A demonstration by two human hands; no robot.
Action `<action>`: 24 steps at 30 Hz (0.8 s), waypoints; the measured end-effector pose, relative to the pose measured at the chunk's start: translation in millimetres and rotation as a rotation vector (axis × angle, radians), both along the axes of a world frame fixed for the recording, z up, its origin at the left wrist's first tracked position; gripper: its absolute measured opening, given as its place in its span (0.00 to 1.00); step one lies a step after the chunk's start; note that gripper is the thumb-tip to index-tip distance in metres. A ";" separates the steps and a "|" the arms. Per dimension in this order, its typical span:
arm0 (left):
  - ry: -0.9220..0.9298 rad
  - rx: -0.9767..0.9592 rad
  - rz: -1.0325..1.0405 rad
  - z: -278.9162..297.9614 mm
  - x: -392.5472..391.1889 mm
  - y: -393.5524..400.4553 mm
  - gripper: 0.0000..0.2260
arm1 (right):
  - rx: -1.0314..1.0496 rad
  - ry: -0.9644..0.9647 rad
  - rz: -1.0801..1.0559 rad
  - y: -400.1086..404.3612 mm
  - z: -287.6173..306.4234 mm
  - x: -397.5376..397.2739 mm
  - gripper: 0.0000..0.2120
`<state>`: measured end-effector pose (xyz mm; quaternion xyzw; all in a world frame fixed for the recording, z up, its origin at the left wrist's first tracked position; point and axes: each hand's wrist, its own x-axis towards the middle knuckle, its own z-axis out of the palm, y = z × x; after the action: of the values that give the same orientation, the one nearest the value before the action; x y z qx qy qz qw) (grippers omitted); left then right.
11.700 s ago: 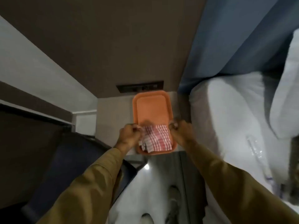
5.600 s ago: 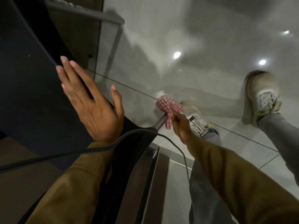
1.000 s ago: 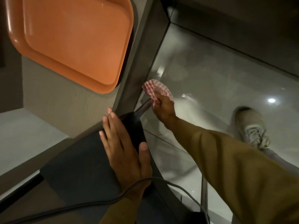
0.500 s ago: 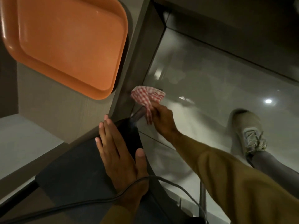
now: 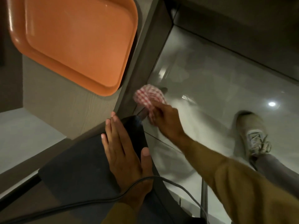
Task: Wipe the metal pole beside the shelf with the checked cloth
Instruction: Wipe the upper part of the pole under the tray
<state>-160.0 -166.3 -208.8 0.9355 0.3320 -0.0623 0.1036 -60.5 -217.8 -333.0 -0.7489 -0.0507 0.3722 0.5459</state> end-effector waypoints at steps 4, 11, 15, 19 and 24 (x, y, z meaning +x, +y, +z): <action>-0.003 -0.032 0.018 2.6 0.4 0.6 0.39 | 0.111 0.102 -0.132 -5.7 44.5 -25.5 0.16; 0.005 -0.032 -0.006 -2.0 -1.3 0.9 0.41 | -0.054 0.222 -0.052 5.8 -37.8 -4.1 0.14; 0.006 -0.021 -0.027 -2.8 -1.4 2.1 0.41 | -0.070 0.220 -0.086 22.6 -77.7 18.6 0.15; 0.011 -0.022 -0.024 -0.9 0.5 0.2 0.41 | -0.072 0.195 0.019 18.1 -67.2 20.4 0.18; 0.010 -0.013 -0.026 -0.6 0.8 -0.4 0.40 | 0.039 0.180 -0.103 -9.8 23.1 -22.8 0.15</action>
<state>-159.2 -166.7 -209.4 0.9387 0.3201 -0.0704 0.1074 -83.3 -227.6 -309.9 -0.7034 0.0301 0.4083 0.5811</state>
